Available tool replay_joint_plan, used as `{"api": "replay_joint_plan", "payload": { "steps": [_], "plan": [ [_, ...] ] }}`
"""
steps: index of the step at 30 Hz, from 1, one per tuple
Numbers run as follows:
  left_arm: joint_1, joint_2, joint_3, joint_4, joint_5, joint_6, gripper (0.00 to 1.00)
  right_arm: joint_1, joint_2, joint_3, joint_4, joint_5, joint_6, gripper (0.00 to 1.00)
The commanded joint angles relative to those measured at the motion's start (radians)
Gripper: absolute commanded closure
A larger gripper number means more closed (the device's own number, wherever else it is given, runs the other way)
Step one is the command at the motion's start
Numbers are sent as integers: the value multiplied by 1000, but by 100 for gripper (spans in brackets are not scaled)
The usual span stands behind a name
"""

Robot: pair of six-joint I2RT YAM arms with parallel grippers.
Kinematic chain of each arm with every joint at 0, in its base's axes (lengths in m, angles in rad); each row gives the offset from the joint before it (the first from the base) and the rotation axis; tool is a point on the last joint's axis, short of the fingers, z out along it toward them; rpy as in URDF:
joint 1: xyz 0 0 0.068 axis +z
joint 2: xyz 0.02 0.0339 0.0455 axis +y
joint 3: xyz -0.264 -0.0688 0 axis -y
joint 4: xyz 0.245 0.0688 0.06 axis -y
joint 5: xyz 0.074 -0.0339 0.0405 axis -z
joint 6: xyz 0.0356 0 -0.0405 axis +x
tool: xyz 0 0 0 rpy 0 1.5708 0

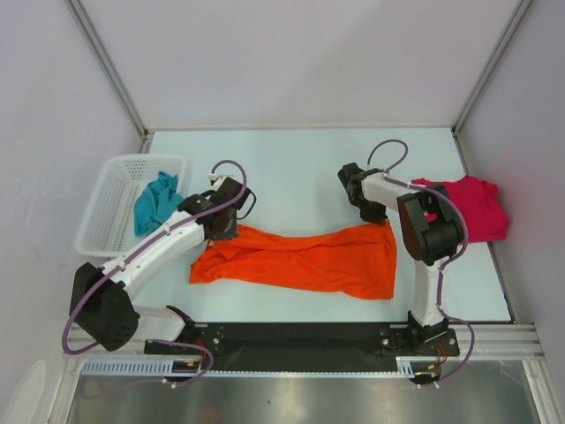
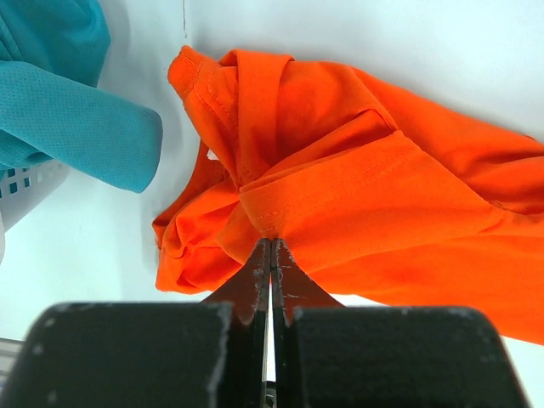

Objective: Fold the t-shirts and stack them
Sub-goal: Grap the side of the flattened tshirt furthest away from the robot with both arms

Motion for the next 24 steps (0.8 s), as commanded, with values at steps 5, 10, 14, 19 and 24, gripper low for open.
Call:
{"api": "replay_joint_plan", "payload": {
  "steps": [5, 10, 14, 19, 24],
  "plan": [
    [-4, -10, 42, -3, -30, 16, 100, -8, -23, -94, 98, -116, -8, 100],
    [-4, -14, 39, -3, -30, 14, 100, -5, -88, -117, 103, -68, 7, 100],
    [-4, -11, 36, 0, -29, 14, 100, -7, -97, -97, 78, -16, 16, 100],
    [-4, -8, 31, 5, -27, 14, 100, 0, -11, -19, -29, 73, 56, 79],
    [-4, -5, 27, 6, -32, 16, 100, 6, 4, -3, -26, 67, 59, 69]
  ]
}}
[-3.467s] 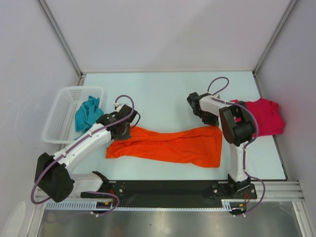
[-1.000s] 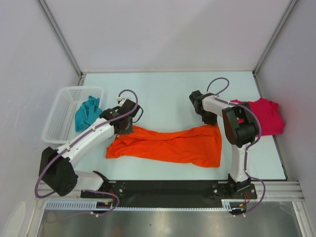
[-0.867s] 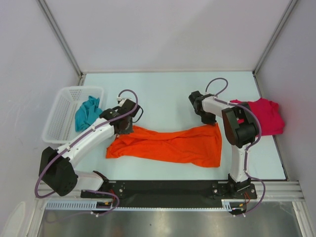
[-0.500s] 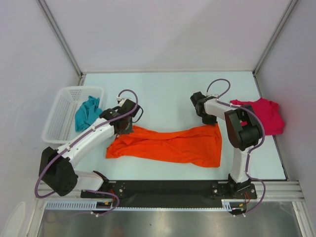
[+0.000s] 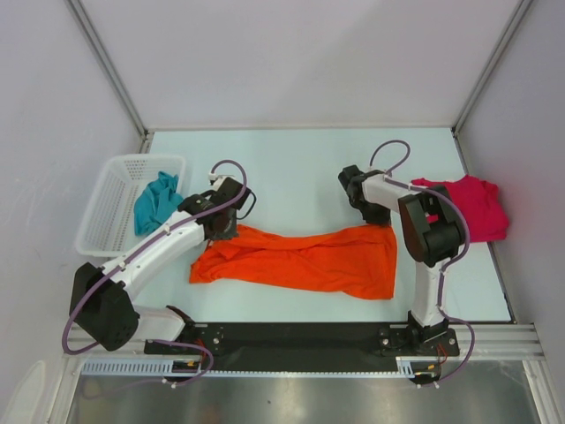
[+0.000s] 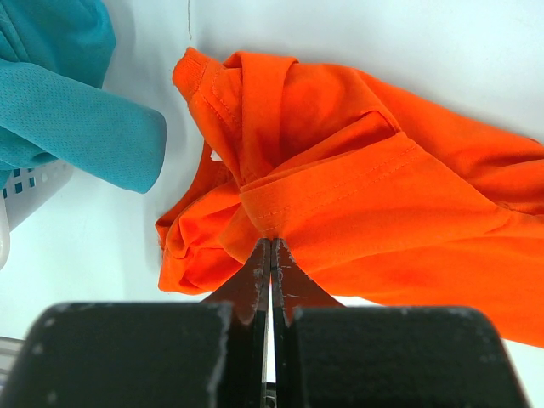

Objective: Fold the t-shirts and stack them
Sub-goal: Grap the side of the flattened tshirt furthest away from the robot with both arms

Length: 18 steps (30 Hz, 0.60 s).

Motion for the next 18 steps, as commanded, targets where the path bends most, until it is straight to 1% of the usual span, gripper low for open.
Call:
{"api": "replay_joint_plan", "payload": {
  "steps": [1, 3, 4, 5, 13, 18],
  "plan": [
    [-4, -5, 27, 7, -21, 15, 100, 2, 37, 39, -21, 17, 36, 69],
    [-4, -2, 27, 7, -22, 15, 100, 2, 46, 47, -22, 18, 33, 68],
    [-4, 0, 28, 7, -22, 15, 100, 2, 52, 51, -22, 18, 35, 65],
    [-4, 1, 30, 7, -22, 17, 100, 1, 57, 53, -22, 15, 33, 64],
    [-2, 13, 42, 7, -25, 18, 100, -31, 78, 122, -13, -17, -2, 63],
    [-2, 10, 43, 7, -25, 18, 100, -50, 69, 78, 8, -37, 1, 63]
  ]
}}
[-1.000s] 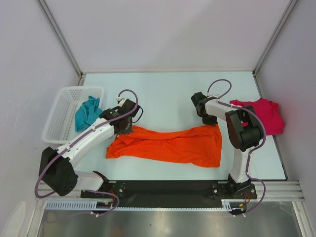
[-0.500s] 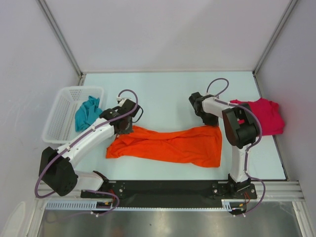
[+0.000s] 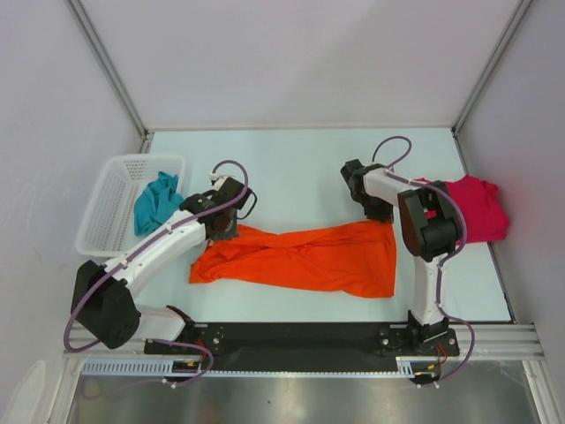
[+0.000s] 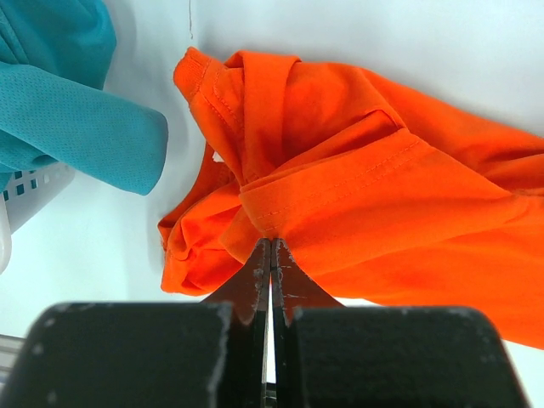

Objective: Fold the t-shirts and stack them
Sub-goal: Grap the side of the flattened tshirt furthest away from the robot with both arms

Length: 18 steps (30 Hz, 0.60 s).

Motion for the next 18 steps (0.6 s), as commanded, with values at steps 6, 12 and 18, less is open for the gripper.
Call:
{"api": "replay_joint_plan", "payload": {
  "steps": [6, 12, 18],
  "plan": [
    [-1, -2, 52, 1, -22, 14, 100, -48, 2, -78, 111, -66, 10, 63],
    [-1, 3, 64, -3, -25, 14, 100, -59, 3, -102, 159, -127, -13, 80],
    [-1, 7, 77, -11, -31, 19, 100, -70, -12, -115, 171, -150, -24, 100]
  ]
}}
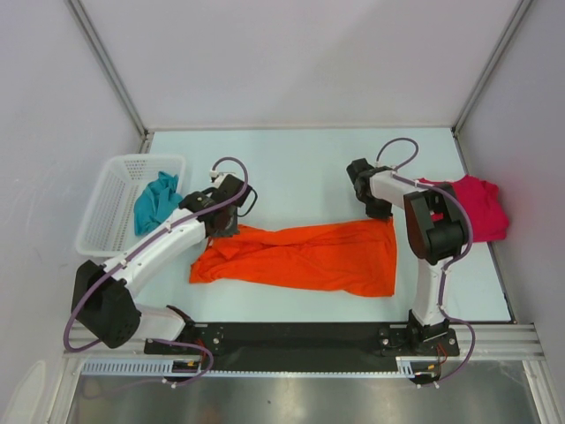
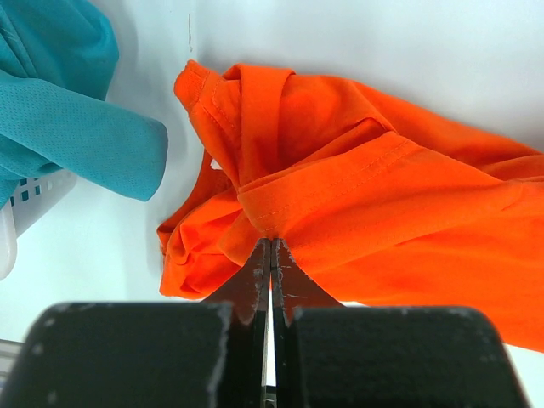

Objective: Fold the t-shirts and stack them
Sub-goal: Grap the side of the flattened tshirt furthest away from the robot with both arms

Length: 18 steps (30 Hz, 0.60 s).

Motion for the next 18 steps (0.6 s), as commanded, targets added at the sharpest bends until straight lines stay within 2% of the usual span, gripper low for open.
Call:
{"api": "replay_joint_plan", "payload": {
  "steps": [1, 6, 18],
  "plan": [
    [-1, 6, 55, -12, -33, 22, 100, -35, -5, -47, 47, -76, 4, 100],
    [-1, 22, 72, -15, -30, 23, 100, -50, -96, -74, 69, -82, -16, 100],
    [-1, 39, 100, -15, -63, 42, 100, -30, -289, -61, 32, 73, -39, 100]
  ]
}}
